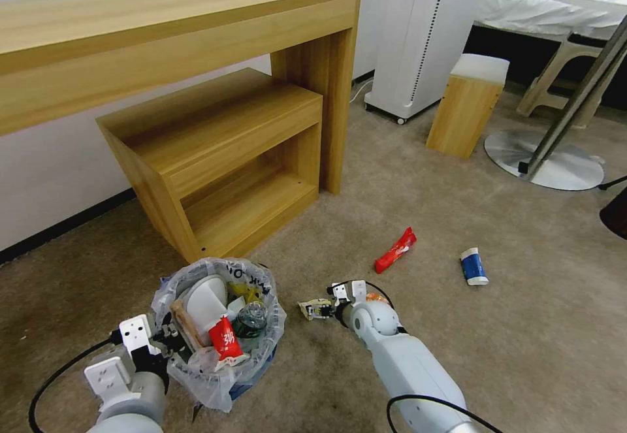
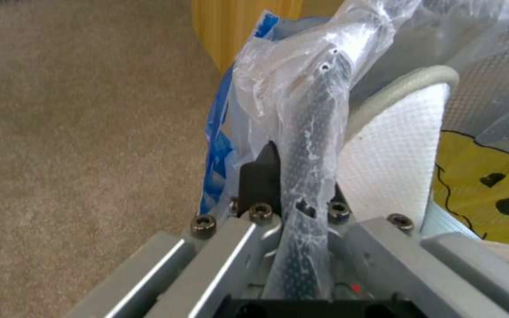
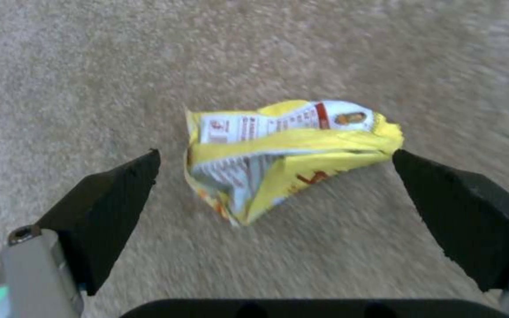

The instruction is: Pick up the trash bin and place the garbage on the floor into it.

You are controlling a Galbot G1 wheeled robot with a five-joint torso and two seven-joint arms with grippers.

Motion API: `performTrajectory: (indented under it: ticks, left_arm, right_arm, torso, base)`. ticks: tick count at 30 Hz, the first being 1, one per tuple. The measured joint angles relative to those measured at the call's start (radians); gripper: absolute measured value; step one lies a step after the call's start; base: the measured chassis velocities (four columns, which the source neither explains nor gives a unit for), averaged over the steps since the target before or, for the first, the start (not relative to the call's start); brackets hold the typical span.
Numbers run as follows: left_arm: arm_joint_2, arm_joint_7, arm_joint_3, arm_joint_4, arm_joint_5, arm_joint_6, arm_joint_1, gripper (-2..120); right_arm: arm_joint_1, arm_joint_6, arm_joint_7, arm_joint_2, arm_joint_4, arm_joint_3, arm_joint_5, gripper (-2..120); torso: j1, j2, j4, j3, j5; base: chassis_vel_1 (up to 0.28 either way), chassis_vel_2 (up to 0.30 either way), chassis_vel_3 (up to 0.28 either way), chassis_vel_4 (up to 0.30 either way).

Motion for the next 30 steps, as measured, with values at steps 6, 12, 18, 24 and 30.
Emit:
performTrajectory:
  ticks: [6,12,18,24,30]
  left_arm:
    - [0.001,0.000,-0.002,0.004,0.000,0.000,-0.005,0]
    - [0.002,-0.001,-0.002,0.005,-0.002,0.001,-0.009,0]
    - [0.008,-0.002,-0.003,0.005,-0.007,0.002,-0.011,0]
    - [0.009,-0.002,0.000,0.006,-0.007,0.002,-0.014,0]
    - [0.009,-0.002,0.002,0.009,-0.008,0.002,-0.016,0]
  right_arm:
    - [0.036,0.032,-0.034,0.051,-0.083,0.010,-0.058,93]
    - [0.046,0.034,-0.042,0.070,-0.104,0.013,-0.085,74]
    - [0.042,0.034,-0.050,0.063,-0.113,0.017,-0.110,51]
    - [0.030,0.034,-0.052,0.054,-0.110,0.023,-0.116,32]
    - [0.015,0.048,-0.045,0.039,-0.074,0.029,-0.092,7]
  torso:
    - [0.000,0.000,0.0000,0.000,0.0000]
    - [0.000,0.000,0.0000,0.000,0.0000]
    - [0.000,0.000,0.0000,0.000,0.0000]
    - [0.000,0.000,0.0000,0.000,0.0001]
    - [0.000,0.000,-0.0001,0.000,0.0001]
  base:
    - [0.000,0.000,0.000,0.000]
    - [0.000,0.000,0.000,0.000]
    - [0.000,0.000,0.000,0.000]
    - [0.000,0.000,0.000,0.000]
    - [0.000,0.000,0.000,0.000]
